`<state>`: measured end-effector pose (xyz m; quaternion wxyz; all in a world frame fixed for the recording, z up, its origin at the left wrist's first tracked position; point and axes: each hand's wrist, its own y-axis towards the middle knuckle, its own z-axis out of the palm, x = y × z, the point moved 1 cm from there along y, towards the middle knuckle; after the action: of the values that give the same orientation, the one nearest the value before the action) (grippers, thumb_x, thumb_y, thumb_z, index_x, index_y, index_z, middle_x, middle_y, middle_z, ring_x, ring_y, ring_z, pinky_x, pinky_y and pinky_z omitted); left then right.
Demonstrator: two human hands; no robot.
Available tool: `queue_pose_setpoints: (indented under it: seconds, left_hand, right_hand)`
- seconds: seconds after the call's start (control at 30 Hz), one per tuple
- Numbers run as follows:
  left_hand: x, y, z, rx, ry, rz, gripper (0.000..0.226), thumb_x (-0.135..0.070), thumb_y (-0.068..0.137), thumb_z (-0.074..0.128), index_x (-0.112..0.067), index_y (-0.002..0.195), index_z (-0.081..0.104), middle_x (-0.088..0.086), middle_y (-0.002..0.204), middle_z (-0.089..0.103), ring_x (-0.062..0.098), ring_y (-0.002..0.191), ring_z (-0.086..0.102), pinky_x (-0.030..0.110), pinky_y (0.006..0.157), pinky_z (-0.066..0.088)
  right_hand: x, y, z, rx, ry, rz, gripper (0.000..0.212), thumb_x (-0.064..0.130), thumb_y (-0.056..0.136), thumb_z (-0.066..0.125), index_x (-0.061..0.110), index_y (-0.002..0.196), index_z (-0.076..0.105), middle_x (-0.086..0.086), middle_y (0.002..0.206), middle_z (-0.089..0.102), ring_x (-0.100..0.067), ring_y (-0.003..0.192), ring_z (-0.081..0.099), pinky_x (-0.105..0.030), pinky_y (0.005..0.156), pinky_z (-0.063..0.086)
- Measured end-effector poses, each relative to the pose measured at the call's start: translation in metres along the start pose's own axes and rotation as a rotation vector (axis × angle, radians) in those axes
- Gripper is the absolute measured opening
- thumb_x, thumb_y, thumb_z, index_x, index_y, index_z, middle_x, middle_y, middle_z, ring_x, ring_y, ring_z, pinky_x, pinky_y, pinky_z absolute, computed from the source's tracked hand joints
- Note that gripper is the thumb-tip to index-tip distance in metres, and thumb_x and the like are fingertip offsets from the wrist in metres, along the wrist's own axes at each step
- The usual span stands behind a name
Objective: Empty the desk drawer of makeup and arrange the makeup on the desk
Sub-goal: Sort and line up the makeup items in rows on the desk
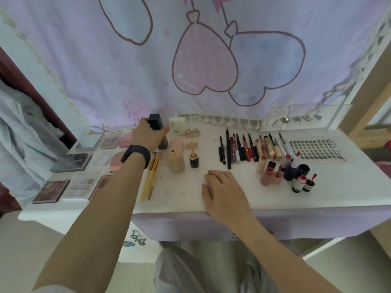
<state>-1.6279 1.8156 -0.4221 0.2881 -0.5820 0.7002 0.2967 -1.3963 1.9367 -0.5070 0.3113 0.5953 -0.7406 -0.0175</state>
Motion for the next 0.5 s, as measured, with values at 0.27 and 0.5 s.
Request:
queue_pose_setpoints:
  seconds: [0.27, 0.5]
  left_hand:
    - [0.005, -0.003, -0.018, -0.16, -0.171, -0.015, 0.039, -0.034, 0.086, 0.071, -0.011, 0.117, 0.062, 0.007, 0.109, 0.068, 0.027, 0.101, 0.063, 0.037, 0.087, 0.051]
    - [-0.008, -0.043, -0.055, -0.169, -0.768, -0.033, 0.025, -0.031, 0.091, 0.071, -0.021, 0.108, 0.055, -0.002, 0.097, 0.074, 0.01, 0.084, 0.071, 0.022, 0.067, 0.054]
  right_hand:
    - [0.0, 0.001, -0.003, -0.01, 0.033, 0.009, 0.03, 0.024, 0.1, 0.057, 0.004, 0.117, 0.072, -0.007, 0.125, 0.069, -0.024, 0.121, 0.058, -0.032, 0.1, 0.051]
    - [0.0, 0.0, -0.004, 0.009, 0.044, 0.008, 0.028, 0.023, 0.1, 0.059, 0.004, 0.116, 0.073, -0.007, 0.123, 0.07, -0.025, 0.12, 0.058, -0.031, 0.104, 0.046]
